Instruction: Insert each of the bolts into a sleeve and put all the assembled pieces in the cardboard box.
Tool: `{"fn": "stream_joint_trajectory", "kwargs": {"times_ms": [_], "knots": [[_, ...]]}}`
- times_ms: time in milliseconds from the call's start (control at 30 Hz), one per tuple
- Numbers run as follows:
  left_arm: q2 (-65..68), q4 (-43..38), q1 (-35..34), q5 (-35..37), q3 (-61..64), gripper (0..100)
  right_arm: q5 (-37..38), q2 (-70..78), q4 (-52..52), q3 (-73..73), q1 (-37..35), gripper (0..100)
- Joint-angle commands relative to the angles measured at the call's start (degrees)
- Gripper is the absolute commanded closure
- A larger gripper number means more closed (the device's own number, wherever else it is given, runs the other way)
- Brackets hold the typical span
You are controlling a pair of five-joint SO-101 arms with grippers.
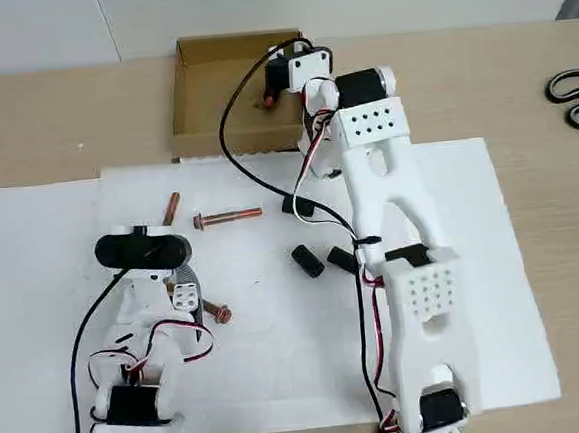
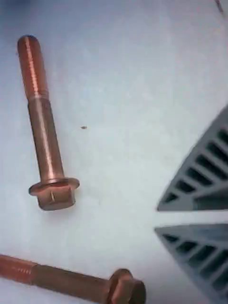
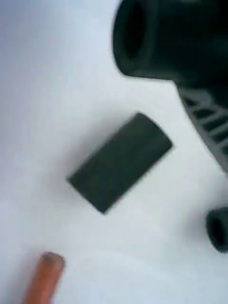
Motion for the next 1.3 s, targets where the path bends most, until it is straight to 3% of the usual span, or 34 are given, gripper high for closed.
{"fn": "stream_joint_trajectory", "kwargs": {"times_ms": [0,300,500,733,867,967,1267], "knots": [[-0.3,1.8,0.0,-0.4,-4.8,94,-3.3,-12.2,1.0,8.5,0.7,99.5],[-0.2,15.7,-0.2,-4.7,-17.5,93,-3.8,-36.6,0.8,33.1,7.5,99.5],[1.9,19.2,-1.3,-6.4,-21.4,93,-3.8,-49.2,0.7,46.9,14.1,99.5],[24.1,22.9,-8.1,-6.2,-39.0,94,-3.7,-60.9,0.5,60.3,22.1,99.5],[37.2,30.6,-8.4,-7.0,-51.6,96,-3.7,-65.5,0.4,64.7,24.7,99.5],[45.3,36.5,-8.3,-11.5,-58.9,96,-3.7,-67.9,0.4,67.3,26.1,99.5],[65.1,44.7,-10.2,-12.3,-68.9,96,-3.7,-72.2,0.4,72.5,30.9,99.4]]}}
